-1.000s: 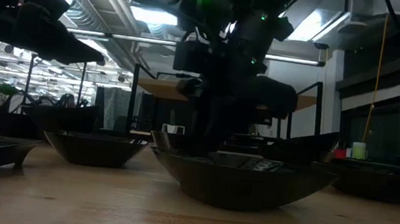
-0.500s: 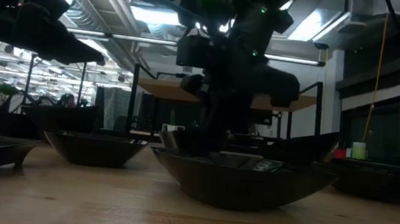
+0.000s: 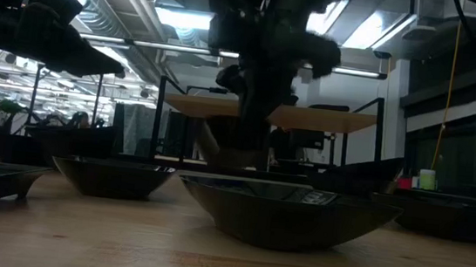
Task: Pick & Place Mini shaped plates
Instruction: Stack the distorted square plate on top of the distorted square plate on the shelf
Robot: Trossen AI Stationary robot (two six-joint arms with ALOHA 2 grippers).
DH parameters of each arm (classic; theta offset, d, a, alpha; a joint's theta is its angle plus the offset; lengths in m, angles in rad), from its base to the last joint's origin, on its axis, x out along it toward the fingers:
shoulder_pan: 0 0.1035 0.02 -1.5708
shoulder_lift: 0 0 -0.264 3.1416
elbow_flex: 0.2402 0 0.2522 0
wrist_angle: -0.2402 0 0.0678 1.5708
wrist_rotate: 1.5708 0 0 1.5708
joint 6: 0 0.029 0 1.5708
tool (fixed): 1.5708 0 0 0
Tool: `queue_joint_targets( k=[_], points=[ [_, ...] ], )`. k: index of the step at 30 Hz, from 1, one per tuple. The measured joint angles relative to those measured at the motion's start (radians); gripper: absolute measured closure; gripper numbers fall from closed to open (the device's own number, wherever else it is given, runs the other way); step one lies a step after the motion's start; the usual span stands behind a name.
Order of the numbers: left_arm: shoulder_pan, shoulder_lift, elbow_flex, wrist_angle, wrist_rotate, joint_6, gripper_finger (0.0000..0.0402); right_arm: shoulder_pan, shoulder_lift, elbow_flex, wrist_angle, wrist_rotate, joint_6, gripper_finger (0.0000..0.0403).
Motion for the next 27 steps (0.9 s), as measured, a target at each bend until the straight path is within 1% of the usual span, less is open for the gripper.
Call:
queue_joint_targets(
  k=[3, 6, 11, 16, 21, 27],
  points=[
    [0.0, 0.0, 0.0, 0.0, 0.0, 0.0, 0.0297, -0.008, 0.0, 0.055, -0.043, -0.054, -0.002, 0.04],
    [0.0, 0.0, 0.0, 0.0, 0.0, 0.0, 0.0297, -0.013, 0.0, 0.129, -0.129, -0.088, -0.005, 0.04],
    [0.0, 0.0, 0.0, 0.0, 0.0, 0.0, 0.0297, -0.016, 0.0, 0.27, -0.246, -0.096, -0.012, 0.04],
    [0.0, 0.0, 0.0, 0.0, 0.0, 0.0, 0.0297, -0.018, 0.0, 0.399, -0.319, -0.096, -0.021, 0.04],
    [0.0, 0.0, 0.0, 0.0, 0.0, 0.0, 0.0297, -0.035, 0.0, 0.484, -0.325, -0.096, -0.049, 0.04],
    [0.0, 0.0, 0.0, 0.0, 0.0, 0.0, 0.0297, -0.079, 0.0, 0.534, -0.305, -0.094, -0.065, 0.04]
  ],
)
